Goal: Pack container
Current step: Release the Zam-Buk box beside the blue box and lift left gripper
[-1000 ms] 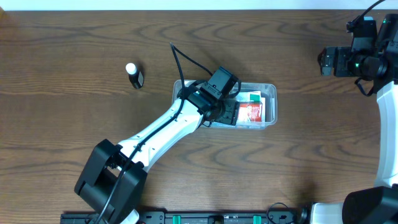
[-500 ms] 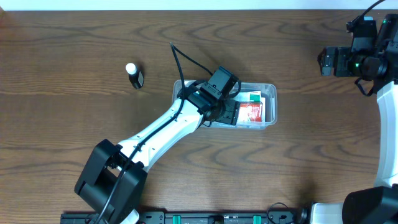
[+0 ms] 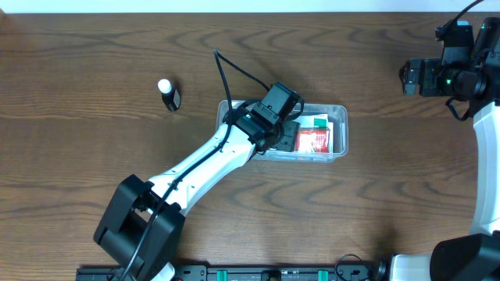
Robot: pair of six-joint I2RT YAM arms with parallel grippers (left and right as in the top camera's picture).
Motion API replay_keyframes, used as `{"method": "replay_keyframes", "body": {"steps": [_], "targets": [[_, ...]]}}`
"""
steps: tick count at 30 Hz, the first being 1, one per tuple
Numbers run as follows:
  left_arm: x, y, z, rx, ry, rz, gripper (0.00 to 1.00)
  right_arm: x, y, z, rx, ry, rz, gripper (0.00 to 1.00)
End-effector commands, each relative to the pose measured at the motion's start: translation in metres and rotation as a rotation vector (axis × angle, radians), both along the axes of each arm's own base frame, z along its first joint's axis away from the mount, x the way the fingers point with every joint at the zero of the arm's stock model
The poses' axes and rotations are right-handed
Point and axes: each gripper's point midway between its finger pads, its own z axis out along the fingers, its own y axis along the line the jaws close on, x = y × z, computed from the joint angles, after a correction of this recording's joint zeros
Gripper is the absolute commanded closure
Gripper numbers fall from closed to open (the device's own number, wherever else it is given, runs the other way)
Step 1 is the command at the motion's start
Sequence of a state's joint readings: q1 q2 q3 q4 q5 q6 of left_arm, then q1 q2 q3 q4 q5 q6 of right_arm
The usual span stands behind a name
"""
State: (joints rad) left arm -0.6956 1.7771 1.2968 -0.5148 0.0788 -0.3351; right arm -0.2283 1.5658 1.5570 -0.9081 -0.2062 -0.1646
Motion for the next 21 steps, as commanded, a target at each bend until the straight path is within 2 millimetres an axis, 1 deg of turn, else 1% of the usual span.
{"method": "replay_keyframes", "body": {"steps": [1, 4, 8, 11, 14, 16, 21], "targets": [[0.015, 0.013, -0.002, 0.073, -0.057, 0.03, 0.46, 0.0, 0.0, 0.007, 0.005, -0.017, -0.007, 0.01], [0.02, 0.02, -0.002, 0.076, -0.056, 0.048, 0.5, 0.0, 0.0, 0.007, 0.005, -0.017, -0.007, 0.01], [0.029, 0.032, -0.003, 0.078, -0.055, 0.08, 0.51, 0.0, 0.0, 0.007, 0.005, -0.017, -0.007, 0.01], [0.034, 0.04, -0.003, 0.096, -0.068, 0.062, 0.52, 0.0, 0.0, 0.007, 0.005, -0.017, -0.007, 0.01], [0.041, 0.049, -0.006, 0.121, -0.08, 0.083, 0.52, 0.0, 0.0, 0.007, 0.005, -0.017, -0.007, 0.01], [0.045, 0.05, -0.009, 0.127, -0.085, 0.083, 0.52, 0.0, 0.0, 0.007, 0.005, -0.017, -0.007, 0.01], [0.049, 0.048, -0.025, 0.14, -0.072, 0.075, 0.52, 0.0, 0.0, 0.007, 0.005, -0.017, -0.007, 0.01]]}}
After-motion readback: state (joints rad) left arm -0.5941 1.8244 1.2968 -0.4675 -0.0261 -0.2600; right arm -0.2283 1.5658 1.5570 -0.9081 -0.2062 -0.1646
